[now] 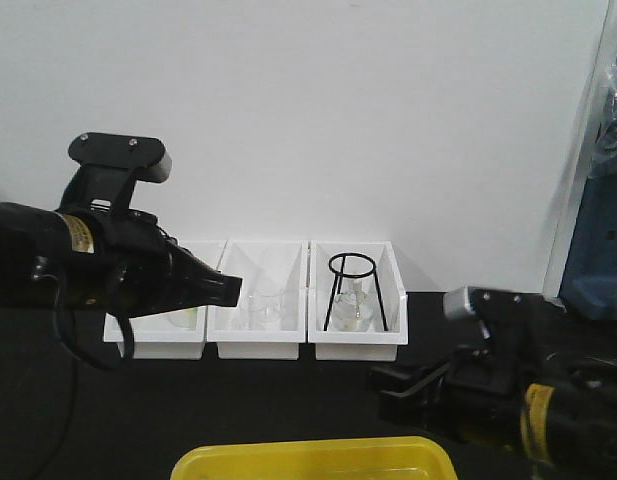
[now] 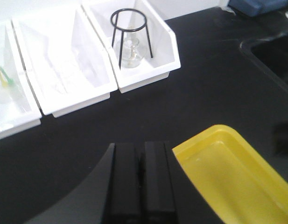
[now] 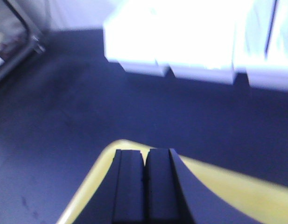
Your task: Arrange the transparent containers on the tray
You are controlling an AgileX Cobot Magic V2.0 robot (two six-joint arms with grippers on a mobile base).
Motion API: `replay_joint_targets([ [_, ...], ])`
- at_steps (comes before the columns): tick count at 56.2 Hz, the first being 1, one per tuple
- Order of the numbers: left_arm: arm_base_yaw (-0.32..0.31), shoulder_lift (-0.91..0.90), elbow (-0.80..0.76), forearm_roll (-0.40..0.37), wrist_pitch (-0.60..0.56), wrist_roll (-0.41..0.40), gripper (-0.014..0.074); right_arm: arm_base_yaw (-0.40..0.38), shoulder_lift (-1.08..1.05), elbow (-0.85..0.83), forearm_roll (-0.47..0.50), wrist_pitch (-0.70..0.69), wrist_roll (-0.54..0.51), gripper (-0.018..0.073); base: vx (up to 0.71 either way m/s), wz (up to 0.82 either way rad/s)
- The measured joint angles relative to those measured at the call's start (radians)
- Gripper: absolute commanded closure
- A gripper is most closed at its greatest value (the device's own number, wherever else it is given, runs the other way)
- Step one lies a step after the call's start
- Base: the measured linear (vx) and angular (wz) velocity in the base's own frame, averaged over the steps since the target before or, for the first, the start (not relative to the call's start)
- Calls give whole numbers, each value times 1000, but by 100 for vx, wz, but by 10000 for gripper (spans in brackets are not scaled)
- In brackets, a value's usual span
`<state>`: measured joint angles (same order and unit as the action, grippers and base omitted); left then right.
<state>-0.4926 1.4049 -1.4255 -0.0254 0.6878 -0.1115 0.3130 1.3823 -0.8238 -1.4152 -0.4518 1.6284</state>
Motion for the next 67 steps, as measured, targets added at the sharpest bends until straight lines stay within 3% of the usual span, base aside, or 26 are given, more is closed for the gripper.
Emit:
replay_joint_targets([
  [6, 0, -69, 38, 0, 28, 83, 605, 0, -180, 1, -139, 6, 42, 572, 0, 0],
  [11, 0, -147, 137, 1, 14, 112, 605, 0, -316, 3, -269, 8, 128, 572, 0, 0],
  [16, 0, -250, 284, -12, -50, 121, 605, 0, -437, 20, -325, 5, 201, 572, 0, 0],
  [27, 0, -530, 619, -76, -221, 135, 605, 0, -613, 154, -350, 13, 234, 572, 0, 0],
  [35, 0, -661, 748, -90, -246, 136, 604, 0, -671, 222, -356, 43, 235, 572, 0, 0],
  [67, 0, -718, 801, -93, -245, 139, 604, 0, -678, 232, -356, 56, 235, 571, 0, 0],
])
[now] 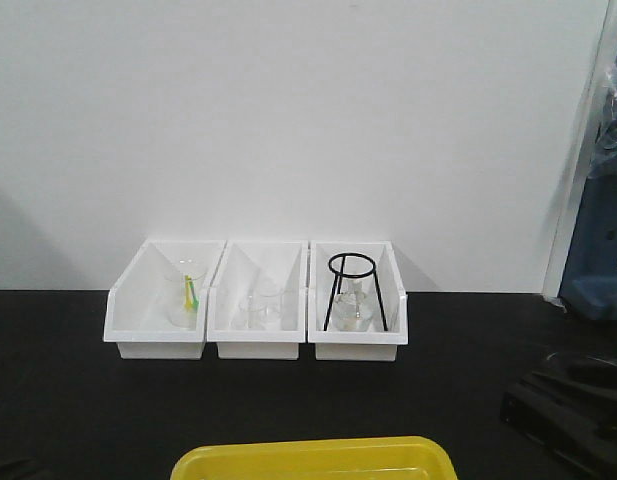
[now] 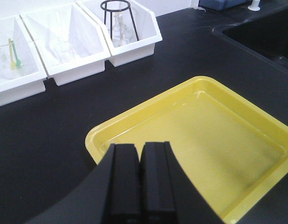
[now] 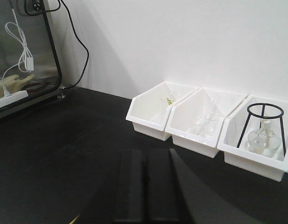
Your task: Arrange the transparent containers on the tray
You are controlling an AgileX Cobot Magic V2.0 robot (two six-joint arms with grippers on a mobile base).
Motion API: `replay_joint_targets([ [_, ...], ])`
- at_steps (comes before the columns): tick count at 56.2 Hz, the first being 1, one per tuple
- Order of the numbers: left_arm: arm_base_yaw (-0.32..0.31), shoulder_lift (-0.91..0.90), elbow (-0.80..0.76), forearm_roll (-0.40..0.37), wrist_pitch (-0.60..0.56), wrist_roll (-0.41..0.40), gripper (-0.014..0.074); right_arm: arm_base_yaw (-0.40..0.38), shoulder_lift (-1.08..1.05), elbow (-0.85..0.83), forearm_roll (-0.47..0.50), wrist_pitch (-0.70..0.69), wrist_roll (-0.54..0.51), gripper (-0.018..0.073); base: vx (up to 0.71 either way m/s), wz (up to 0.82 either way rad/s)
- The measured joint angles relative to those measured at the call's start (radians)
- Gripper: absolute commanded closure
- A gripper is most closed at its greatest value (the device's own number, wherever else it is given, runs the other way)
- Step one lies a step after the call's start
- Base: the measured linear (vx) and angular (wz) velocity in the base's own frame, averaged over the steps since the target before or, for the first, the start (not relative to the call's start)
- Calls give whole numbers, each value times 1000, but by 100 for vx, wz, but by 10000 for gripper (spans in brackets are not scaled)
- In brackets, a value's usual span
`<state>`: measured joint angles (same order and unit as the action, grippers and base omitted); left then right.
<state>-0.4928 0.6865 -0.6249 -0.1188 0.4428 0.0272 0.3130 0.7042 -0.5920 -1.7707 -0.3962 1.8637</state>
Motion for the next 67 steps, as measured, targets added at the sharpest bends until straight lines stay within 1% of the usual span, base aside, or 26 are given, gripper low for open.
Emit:
replay_joint_targets([
  [12, 0, 0, 4, 0, -4, 1, 604, 0, 0, 0, 0, 0, 0, 571, 0, 0],
  [17, 2, -18, 27, 25, -14, 17, 604, 0, 0, 0, 0, 0, 0, 571, 0, 0],
  [20, 16, -45, 55, 38, -16, 26, 604, 0, 0, 0, 0, 0, 0, 571, 0, 0],
  [25, 66, -119, 114, 49, -16, 37, 604, 0, 0, 0, 0, 0, 0, 571, 0, 0],
  [32, 160, -255, 208, 52, -17, 69, 603, 0, 0, 0, 0, 0, 0, 571, 0, 0],
  [38, 236, -396, 322, 52, -20, 84, 603, 0, 0, 0, 0, 0, 0, 571, 0, 0],
  [43, 293, -505, 430, 52, -51, 87, 603, 0, 0, 0, 0, 0, 0, 571, 0, 0],
  [48, 338, -599, 542, 52, -125, 90, 603, 0, 0, 0, 0, 0, 0, 571, 0, 0],
  [51, 357, -649, 606, 52, -168, 90, 603, 0, 0, 0, 0, 0, 0, 571, 0, 0],
  [55, 371, -685, 646, 52, -195, 90, 603, 0, 0, 0, 0, 0, 0, 571, 0, 0],
  [67, 375, -698, 649, 65, -187, 98, 603, 0, -1, 1, 0, 0, 0, 571, 0, 0],
])
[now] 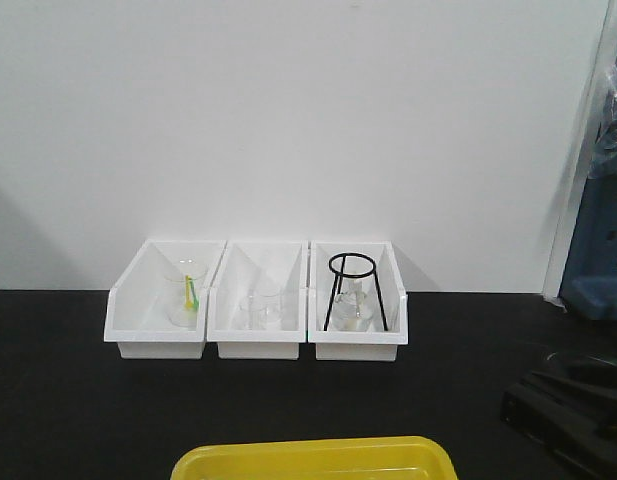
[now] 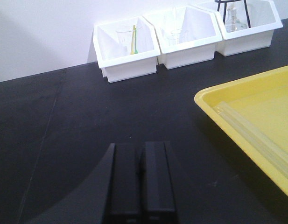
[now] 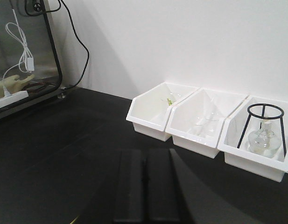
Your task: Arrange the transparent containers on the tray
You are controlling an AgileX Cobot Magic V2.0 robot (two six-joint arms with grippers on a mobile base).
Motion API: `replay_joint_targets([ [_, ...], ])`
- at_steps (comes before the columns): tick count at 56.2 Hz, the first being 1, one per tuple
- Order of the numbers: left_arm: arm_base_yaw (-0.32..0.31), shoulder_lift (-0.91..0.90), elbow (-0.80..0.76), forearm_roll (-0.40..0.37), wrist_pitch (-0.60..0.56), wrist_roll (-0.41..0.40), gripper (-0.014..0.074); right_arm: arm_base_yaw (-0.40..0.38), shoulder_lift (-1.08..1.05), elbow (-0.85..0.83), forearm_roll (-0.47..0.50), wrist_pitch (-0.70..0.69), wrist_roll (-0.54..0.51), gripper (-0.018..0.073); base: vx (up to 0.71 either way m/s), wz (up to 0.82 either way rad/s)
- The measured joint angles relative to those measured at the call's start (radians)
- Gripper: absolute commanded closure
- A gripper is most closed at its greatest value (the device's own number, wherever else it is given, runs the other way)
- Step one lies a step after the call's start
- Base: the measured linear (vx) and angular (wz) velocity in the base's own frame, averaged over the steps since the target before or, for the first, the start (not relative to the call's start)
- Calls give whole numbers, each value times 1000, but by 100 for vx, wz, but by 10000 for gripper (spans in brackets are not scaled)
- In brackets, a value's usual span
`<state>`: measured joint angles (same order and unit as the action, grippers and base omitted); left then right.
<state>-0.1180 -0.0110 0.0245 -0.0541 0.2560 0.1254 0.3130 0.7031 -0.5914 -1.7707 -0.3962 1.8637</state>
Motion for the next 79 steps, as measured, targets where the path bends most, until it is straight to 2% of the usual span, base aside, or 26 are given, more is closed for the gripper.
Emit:
replay_joint_targets([
  [57, 0, 0, 0, 3, 17, 3, 603, 0, 2, 0, 0, 8, 0, 571, 0, 0],
  [61, 1, 0, 0, 3, 17, 3, 603, 0, 10, 0, 29, 17, -32, 571, 0, 0],
  [64, 1, 0, 0, 3, 17, 3, 603, 0, 22, 0, 99, 34, -104, 571, 0, 0],
  [69, 1, 0, 0, 3, 17, 3, 603, 0, 42, 0, 312, 89, -325, 571, 0, 0],
  [75, 1, 0, 0, 3, 17, 3, 603, 0, 66, 0, 697, 200, -705, 571, 0, 0],
  [77, 1, 0, 0, 3, 17, 3, 603, 0, 74, 0, 850, 245, -847, 571, 0, 0],
  [78, 1, 0, 0, 3, 17, 3, 603, 0, 78, 0, 977, 274, -961, 571, 0, 0],
  [79, 1, 0, 0, 3, 17, 3, 603, 0, 81, 0, 1040, 304, -1019, 571, 0, 0],
])
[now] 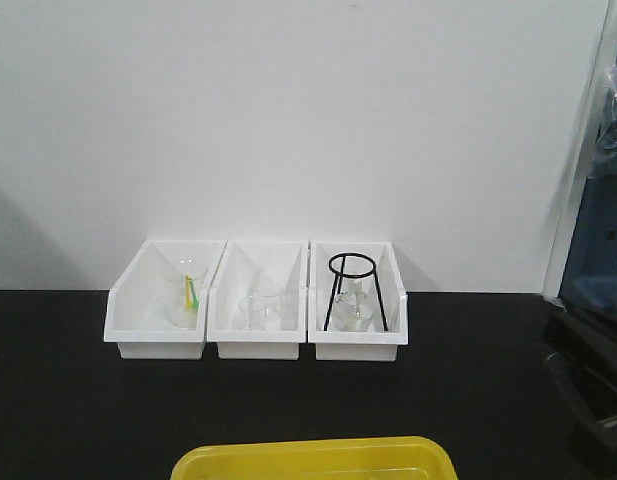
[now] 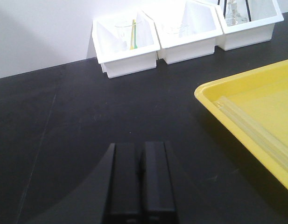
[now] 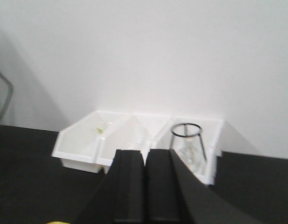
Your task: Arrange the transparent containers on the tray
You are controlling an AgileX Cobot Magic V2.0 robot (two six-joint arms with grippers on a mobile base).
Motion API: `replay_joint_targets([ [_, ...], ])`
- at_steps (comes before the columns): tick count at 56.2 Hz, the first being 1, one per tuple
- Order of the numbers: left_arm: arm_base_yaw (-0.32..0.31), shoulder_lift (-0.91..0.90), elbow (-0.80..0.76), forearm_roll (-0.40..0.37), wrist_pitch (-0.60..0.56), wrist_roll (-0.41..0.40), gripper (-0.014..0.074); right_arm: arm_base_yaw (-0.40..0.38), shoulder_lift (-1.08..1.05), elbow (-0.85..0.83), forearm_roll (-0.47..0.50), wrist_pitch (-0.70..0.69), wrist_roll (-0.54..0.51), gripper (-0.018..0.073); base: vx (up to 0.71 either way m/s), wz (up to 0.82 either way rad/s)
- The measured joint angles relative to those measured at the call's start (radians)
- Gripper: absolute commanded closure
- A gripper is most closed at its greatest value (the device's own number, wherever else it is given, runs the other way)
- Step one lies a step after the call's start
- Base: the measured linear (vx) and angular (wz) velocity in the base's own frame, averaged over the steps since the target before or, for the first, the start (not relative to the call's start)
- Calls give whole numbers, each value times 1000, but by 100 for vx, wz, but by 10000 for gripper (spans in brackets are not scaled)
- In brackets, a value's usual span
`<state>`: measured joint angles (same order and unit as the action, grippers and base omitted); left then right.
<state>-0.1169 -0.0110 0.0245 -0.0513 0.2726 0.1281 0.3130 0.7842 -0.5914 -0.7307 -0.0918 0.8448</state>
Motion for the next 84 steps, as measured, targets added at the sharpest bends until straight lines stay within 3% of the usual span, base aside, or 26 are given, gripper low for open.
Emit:
replay_joint_targets([
  [5, 0, 0, 0, 0, 0, 0, 603, 0, 7, 0, 376, 150, -365, 571, 0, 0],
  [9, 0, 0, 0, 0, 1, 0, 603, 0, -18, 3, 581, 271, -607, 571, 0, 0],
  [13, 0, 0, 0, 0, 1, 0, 603, -17, -92, 24, 695, 368, -795, 571, 0, 0],
  [17, 0, 0, 0, 0, 5, 0, 603, -68, -205, 76, 751, 405, -891, 571, 0, 0],
  [24, 0, 0, 0, 0, 6, 0, 603, -210, -417, 227, 767, 381, -870, 571, 0, 0],
  [34, 0, 0, 0, 0, 6, 0, 603, -358, -669, 517, 694, 266, -704, 571, 0, 0],
  [42, 0, 0, 0, 0, 7, 0, 603, -372, -784, 619, 674, 242, -671, 571, 0, 0],
  [84, 0, 0, 0, 0, 7, 0, 603, -372, -795, 621, 671, 266, -662, 571, 0, 0],
])
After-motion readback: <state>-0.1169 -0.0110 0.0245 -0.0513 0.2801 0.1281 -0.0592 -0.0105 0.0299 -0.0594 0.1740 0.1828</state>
